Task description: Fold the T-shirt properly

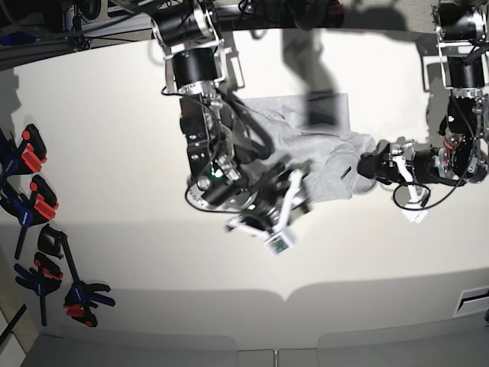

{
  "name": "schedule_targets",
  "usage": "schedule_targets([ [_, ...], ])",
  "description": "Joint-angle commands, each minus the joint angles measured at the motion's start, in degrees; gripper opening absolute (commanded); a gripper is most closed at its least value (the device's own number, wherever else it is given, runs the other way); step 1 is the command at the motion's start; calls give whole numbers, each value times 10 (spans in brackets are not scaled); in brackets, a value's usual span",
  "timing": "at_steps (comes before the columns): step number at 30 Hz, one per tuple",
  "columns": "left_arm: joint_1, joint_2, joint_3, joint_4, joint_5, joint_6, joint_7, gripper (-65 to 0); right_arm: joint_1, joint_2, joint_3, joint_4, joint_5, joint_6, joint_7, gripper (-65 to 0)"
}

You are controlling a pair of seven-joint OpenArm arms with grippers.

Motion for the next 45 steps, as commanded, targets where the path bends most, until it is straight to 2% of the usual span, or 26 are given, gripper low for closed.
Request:
schedule_targets([
  [1, -14, -11, -3, 8, -14, -2, -11, -304, 12, -6, -1, 10, -2, -8, 15, -396],
  [3, -14, -11, -3, 8, -14, -2, -15, -304, 10, -6, -1, 2, -3, -21, 19, -396],
  [11, -14, -11, -3, 8, -14, -2, -15, -304, 11, -6, -2, -123, -13, -21, 89, -396],
  [15, -14, -11, -3, 8, -14, -2, -16, -304, 11, -6, -2, -130, -11, -21, 92, -399],
  [17, -14, -11, -3, 8, -14, -2, -16, -304, 11, -6, -2, -130, -7, -22, 90, -444],
  [20, -14, -11, -3, 8, -14, -2, -16, -304, 11, -6, -2, -130, 18, -21, 82, -621],
  [21, -14, -11, -3, 8, -14, -2, -16, -304, 11, -6, -2, -130, 23, -21, 82, -650],
  [29, -14, -11, -3, 8, -14, -2, -22, -304, 11, -6, -2, -106, 26, -20, 51, -650],
  [34, -14, -11, -3, 8, -14, -2, -43, -304, 6, -6, -2, -49, 80, 8, 15, -650],
  [39, -14, -11, -3, 8, -14, -2, -43, -304, -22, -6, -2, 17, 102, 17, -21, -650],
  [41, -14, -11, -3, 8, -14, -2, -43, -304, -37, -6, -2, 32, 105, 28, -14, -650],
  [45, -14, -11, -3, 8, -14, -2, -43, -304, -38, -6, -2, 32, 41, 16, 44, -650],
])
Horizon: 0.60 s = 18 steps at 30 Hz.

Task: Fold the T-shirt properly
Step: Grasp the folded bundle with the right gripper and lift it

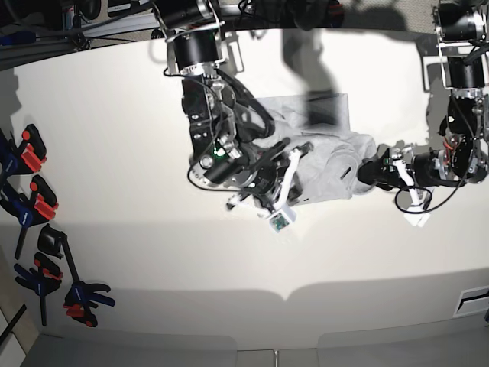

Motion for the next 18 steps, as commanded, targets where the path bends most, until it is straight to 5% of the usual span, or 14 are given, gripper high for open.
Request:
schedule_targets([
  [1, -13, -11, -3, 8, -14, -2, -11, -304, 19, -6, -1, 11, -2, -2, 25, -650],
  [3, -13, -11, -3, 8, -14, -2, -11, -304, 19, -6, -1, 4, -18, -3, 64, -610],
  [5, -13, -11, -3, 8, -14, -2, -11, -304, 20, -6, -1, -17, -23, -3, 113, -454],
  [7, -13, -11, -3, 8, -14, -2, -11, -304, 19, -6, -1, -43, -31, -3, 152, -397],
  [18, -13, -11, -3, 8, -14, -2, -11, -304, 53, -6, -1, -161, -45, -24, 153, -420],
])
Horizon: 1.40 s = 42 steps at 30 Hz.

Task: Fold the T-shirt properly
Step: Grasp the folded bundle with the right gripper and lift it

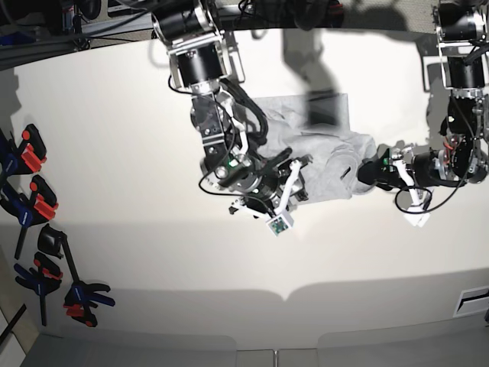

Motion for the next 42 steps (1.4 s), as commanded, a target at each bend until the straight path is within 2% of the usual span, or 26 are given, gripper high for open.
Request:
schedule_targets([
  [1, -13, -11, -3, 8, -14, -2, -11, -304, 16, -5, -1, 9, 8, -3, 10, -447],
  [3, -13, -11, -3, 8, -14, -2, -11, -304, 16, -5, -1, 9, 13, -3, 11, -522],
  [5, -13, -11, -3, 8, -14, -2, -11, -304, 16, -5, -1, 9, 28, 2, 11, -650],
  [10, -13, -11, -3, 8, -14, -2, -11, -304, 16, -5, -6, 11, 64, 31, -17, -650],
  [13, -13, -11, -3, 8, -14, -2, -11, -304, 16, -5, -20, 15, 64, 32, -31, -650],
  [20, -13, -11, -3, 8, -14, -2, -11, -304, 23, -5, -27, 17, 38, 30, 0, -650],
  [21, -13, -11, -3, 8, -14, -2, -11, -304, 24, -5, -27, 17, 38, 30, 8, -620],
  [24, -13, -11, -3, 8, -14, -2, -11, -304, 25, -5, -27, 17, 38, 30, 51, -431],
  [25, -13, -11, -3, 8, -14, -2, -11, -304, 25, -5, -27, 17, 33, 30, 68, -401],
  [28, -13, -11, -3, 8, -14, -2, -11, -304, 26, -5, -27, 17, -4, 26, 92, -395],
  [33, -13, -11, -3, 8, -14, -2, -11, -304, 27, -5, -27, 14, -39, -34, 68, -396],
  [41, -13, -11, -3, 8, -14, -2, -12, -304, 27, -5, -27, -34, -37, -35, 45, -401],
  [42, -13, -11, -3, 8, -14, -2, -12, -304, 27, -5, -27, -45, -37, -35, 45, -420],
])
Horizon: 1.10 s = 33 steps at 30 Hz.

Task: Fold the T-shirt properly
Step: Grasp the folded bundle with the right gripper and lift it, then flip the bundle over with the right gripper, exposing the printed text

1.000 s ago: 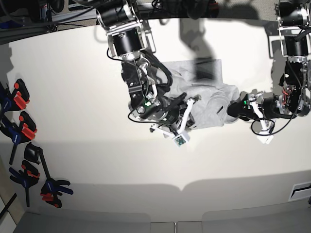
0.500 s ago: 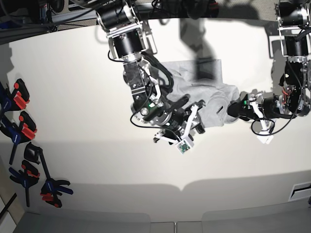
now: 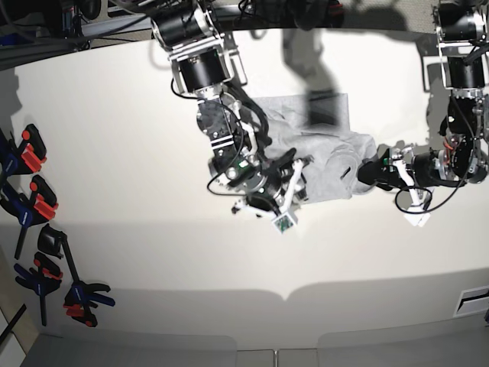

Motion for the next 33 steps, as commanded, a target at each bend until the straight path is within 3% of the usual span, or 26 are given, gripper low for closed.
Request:
schedule_targets([
  [1, -13, -10, -3, 8, -14, -2, -12, -304, 16, -5, -1, 1, 2, -4, 10, -460],
  [4, -13, -10, -3, 8, -14, -2, -11, -304, 14, -5, -2, 5, 8, -4, 8, -650],
  [8, -13, -11, -3, 8, -14, -2, -11, -304, 14, -5, -10, 56, 7, -4, -11, -650],
  [14, -13, -11, -3, 8, -14, -2, -11, -304, 7, -5, -36, 145, 8, 0, -83, -650],
  [21, -15, -15, -3, 8, -13, -7, -11, -304, -66, -5, -107, 186, 8, 3, -90, -650],
  [25, -18, -45, -3, 8, -10, -9, -20, -304, -115, -5, -177, 218, 8, 3, -93, -650],
  [29, -35, -90, -3, 8, 39, -8, -45, -304, -154, -5, -249, 247, 8, 3, -113, -650],
  [33, -53, -131, -3, 8, 30, -6, -43, -304, -155, -5, -287, 248, 21, 2, -121, -650],
])
